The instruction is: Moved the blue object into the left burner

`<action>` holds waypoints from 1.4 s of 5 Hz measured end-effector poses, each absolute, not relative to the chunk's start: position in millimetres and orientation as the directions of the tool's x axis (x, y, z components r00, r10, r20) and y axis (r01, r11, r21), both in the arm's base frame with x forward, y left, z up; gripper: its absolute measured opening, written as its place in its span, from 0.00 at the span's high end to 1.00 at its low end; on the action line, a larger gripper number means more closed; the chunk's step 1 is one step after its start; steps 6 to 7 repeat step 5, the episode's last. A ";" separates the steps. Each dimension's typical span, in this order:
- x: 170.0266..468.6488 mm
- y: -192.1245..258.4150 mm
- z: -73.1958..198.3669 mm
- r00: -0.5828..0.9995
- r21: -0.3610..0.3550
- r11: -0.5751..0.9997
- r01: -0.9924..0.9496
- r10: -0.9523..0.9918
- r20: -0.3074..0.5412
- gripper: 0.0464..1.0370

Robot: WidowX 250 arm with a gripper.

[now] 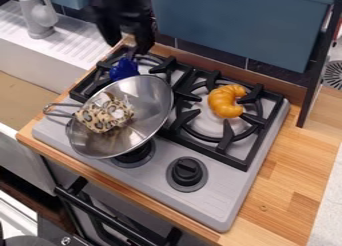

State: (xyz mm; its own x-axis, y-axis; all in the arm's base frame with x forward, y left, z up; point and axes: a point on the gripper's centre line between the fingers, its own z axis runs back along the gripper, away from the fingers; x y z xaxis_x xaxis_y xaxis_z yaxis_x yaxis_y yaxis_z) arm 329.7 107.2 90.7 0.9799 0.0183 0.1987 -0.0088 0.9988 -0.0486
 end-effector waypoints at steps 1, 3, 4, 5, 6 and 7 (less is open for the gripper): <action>340.5 88.6 104.6 0.980 -0.064 0.998 0.009 0.004 0.200 0.04; 340.7 55.7 118.2 0.972 -0.054 0.997 0.049 -0.035 0.232 0.04; 331.7 49.8 120.3 0.971 -0.051 0.996 0.067 -0.053 0.234 0.04; 328.6 50.9 118.9 0.974 -0.047 0.998 0.042 -0.030 0.225 0.04; 328.6 50.9 118.9 0.974 -0.047 0.998 0.042 -0.030 0.225 0.04; 328.6 50.9 118.9 0.974 -0.047 0.998 0.042 -0.030 0.225 0.04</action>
